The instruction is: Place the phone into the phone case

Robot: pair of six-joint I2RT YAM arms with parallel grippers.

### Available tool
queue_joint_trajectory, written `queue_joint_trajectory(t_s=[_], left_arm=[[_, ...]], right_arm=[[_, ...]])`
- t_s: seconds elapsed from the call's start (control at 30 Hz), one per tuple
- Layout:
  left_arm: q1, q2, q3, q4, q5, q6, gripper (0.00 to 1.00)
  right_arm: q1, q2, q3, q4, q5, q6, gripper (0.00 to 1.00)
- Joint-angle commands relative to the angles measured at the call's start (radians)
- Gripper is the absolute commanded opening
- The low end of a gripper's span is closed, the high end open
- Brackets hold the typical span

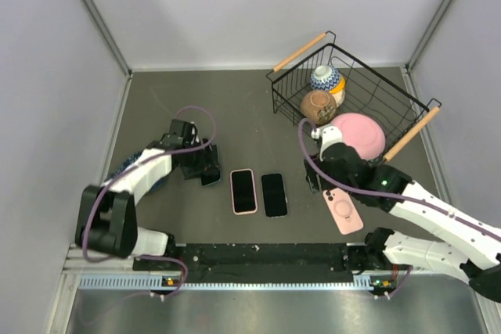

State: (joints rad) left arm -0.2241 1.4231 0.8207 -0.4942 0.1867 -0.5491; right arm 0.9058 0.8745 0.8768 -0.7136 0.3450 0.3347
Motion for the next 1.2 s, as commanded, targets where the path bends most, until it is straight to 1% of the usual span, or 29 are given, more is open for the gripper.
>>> queue_joint_trajectory(t_s=[0.0,0.07,0.2,0.33,0.5,0.7,0.83,0.97,1.17], left_arm=[[0.000,-0.197,-0.043,0.066,0.086,-0.008,0.00],[0.000,-0.257,-0.064,0.057,0.094,-0.005,0.00],[0.000,-0.328,-0.121,0.065,0.167,-0.008,0.00],[0.000,-0.395,-0.153,0.059,0.178,-0.005,0.00],[0.000,-0.450,-0.172,0.042,0.165,0.009,0.00],[0.002,-0.486,-0.170,0.032,0.157,0.029,0.00],[0.002,-0.480,-0.157,0.020,0.134,0.038,0.00],[0.002,-0.487,-0.164,0.026,0.131,0.029,0.00],[0.002,-0.507,-0.170,0.022,0.111,0.040,0.00]], right_arm=[[0.004,0.105,0.014,-0.092,-0.030,0.061,0.59],[0.002,0.142,0.014,-0.098,-0.035,0.098,0.51],[0.001,0.251,0.008,-0.110,0.003,0.135,0.45],[-0.011,0.343,0.002,-0.113,0.012,0.153,0.39],[-0.050,0.435,-0.004,-0.113,0.034,0.153,0.37],[-0.094,0.526,0.002,-0.104,0.049,0.132,0.31],[-0.117,0.544,-0.009,-0.080,0.042,0.130,0.28],[-0.137,0.554,-0.024,-0.061,-0.001,0.127,0.28],[-0.165,0.590,-0.033,-0.047,-0.014,0.129,0.27]])
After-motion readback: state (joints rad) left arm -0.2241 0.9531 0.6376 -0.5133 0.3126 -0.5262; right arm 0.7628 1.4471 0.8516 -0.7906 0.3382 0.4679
